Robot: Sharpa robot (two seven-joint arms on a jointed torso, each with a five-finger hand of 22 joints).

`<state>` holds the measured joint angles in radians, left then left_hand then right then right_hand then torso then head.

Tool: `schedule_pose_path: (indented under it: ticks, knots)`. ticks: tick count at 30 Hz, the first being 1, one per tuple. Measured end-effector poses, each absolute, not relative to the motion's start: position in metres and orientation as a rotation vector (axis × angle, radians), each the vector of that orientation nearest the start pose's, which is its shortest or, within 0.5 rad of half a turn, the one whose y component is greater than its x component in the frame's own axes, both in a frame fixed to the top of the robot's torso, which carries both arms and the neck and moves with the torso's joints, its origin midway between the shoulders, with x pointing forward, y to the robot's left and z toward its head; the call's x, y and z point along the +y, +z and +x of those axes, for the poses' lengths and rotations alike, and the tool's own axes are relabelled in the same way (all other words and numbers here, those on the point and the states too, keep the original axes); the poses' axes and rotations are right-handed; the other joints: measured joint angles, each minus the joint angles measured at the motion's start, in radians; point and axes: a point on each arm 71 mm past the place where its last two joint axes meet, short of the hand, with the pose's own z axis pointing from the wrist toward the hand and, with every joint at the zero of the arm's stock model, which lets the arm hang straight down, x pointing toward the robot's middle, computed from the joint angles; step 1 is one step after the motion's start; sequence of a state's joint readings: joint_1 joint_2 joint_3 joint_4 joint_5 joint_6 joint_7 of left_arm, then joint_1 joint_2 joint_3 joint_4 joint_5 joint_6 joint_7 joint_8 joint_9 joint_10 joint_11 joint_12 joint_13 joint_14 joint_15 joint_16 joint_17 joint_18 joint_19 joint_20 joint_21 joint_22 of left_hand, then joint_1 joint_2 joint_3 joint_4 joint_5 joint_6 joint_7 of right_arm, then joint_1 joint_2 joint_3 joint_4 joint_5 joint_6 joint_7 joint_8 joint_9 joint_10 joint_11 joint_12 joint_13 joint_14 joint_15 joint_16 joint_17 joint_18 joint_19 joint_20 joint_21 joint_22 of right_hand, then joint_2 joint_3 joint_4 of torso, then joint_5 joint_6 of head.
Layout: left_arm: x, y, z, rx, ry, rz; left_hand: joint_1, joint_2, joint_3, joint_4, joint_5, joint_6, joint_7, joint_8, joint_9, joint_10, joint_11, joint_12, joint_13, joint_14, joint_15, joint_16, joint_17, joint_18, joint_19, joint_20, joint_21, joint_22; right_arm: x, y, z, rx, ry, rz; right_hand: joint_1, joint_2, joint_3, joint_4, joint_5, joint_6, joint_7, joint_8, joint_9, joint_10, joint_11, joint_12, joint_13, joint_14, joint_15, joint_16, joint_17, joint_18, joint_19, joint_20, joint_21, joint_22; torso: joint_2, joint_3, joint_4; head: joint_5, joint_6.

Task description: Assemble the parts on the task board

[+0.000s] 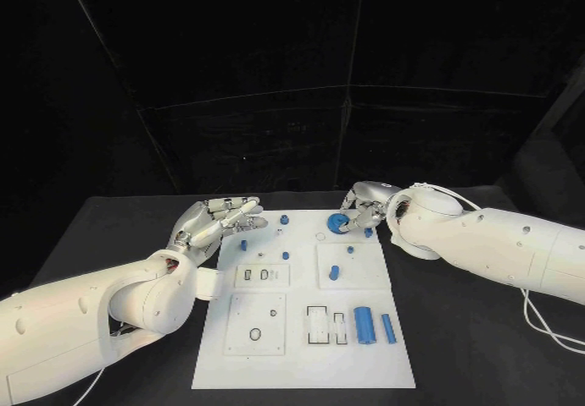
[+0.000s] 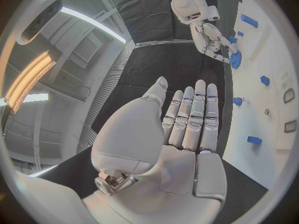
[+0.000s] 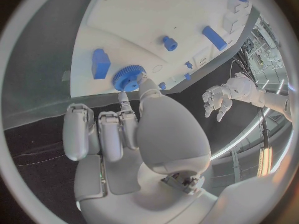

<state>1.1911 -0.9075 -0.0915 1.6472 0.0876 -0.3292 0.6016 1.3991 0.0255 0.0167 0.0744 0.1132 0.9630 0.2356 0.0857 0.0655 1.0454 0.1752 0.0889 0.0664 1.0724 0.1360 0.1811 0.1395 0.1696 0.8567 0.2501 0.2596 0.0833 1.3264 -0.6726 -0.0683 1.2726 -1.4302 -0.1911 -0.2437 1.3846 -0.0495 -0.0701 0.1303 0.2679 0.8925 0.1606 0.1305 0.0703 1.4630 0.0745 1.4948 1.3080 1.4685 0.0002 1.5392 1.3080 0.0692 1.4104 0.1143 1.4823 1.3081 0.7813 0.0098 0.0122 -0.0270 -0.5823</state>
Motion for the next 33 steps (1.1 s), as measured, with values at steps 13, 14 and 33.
schedule_pose_path:
  ticks: [13, 14, 33]
  knots:
    - [0.21, -0.18, 0.459, 1.275, -1.668, -1.121, 0.0, 0.0, -0.003, -0.003, 0.0, 0.0, 0.0, 0.0, 0.0, 0.0, 0.0, 0.0, 0.0, 0.004, -0.004, 0.0, 0.0, 0.0, 0.003, -0.003, 0.0, 0.0, -0.187, -0.154, 0.552, 1.733, 0.404, -0.117, 0.005, 0.005, 0.005, -0.005, 0.0, 0.003, 0.003, 0.0, 0.0, 0.002, 0.002, 0.008, 0.0, 0.0, 0.0, 0.0, 0.0, 0.0, 0.004, 0.004, 0.004, 0.0, 0.0, 0.001, 0.0, 0.001, -0.006]
    - [0.21, -0.18, 0.459, 1.275, -1.668, -1.122, 0.0, 0.0, -0.003, -0.003, 0.0, 0.0, 0.0, 0.0, 0.0, 0.0, 0.0, 0.0, 0.0, 0.004, -0.004, 0.0, 0.0, 0.0, 0.003, -0.003, 0.0, 0.0, -0.187, -0.154, 0.553, 1.734, 0.404, -0.118, 0.005, 0.005, 0.005, -0.005, -0.004, 0.003, 0.003, 0.0, 0.0, 0.002, 0.002, 0.008, 0.0, 0.0, 0.0, 0.0, 0.0, 0.0, 0.003, 0.004, 0.004, 0.0, 0.0, 0.0011, 0.0, 0.001, -0.006]
    - [0.21, -0.181, 0.459, 1.281, -1.664, -1.125, 0.0, 0.0, -0.003, -0.003, 0.0, 0.0, 0.0, 0.0, 0.0, 0.0, 0.0, 0.0, 0.0, 0.004, -0.004, 0.0, 0.0, 0.0, 0.007, 0.0, 0.0, -0.001, -0.183, -0.151, 0.553, 1.709, 0.388, -0.148, 0.086, 0.067, 0.105, -0.074, -0.107, 0.08, -0.002, 0.036, 0.002, 0.004, -0.011, 0.026, 0.0, -0.004, -0.004, 0.004, 0.0, -0.016, 0.023, -0.009, 0.017, 0.0, 0.0, 0.002, 0.0006, -0.001, -0.011]
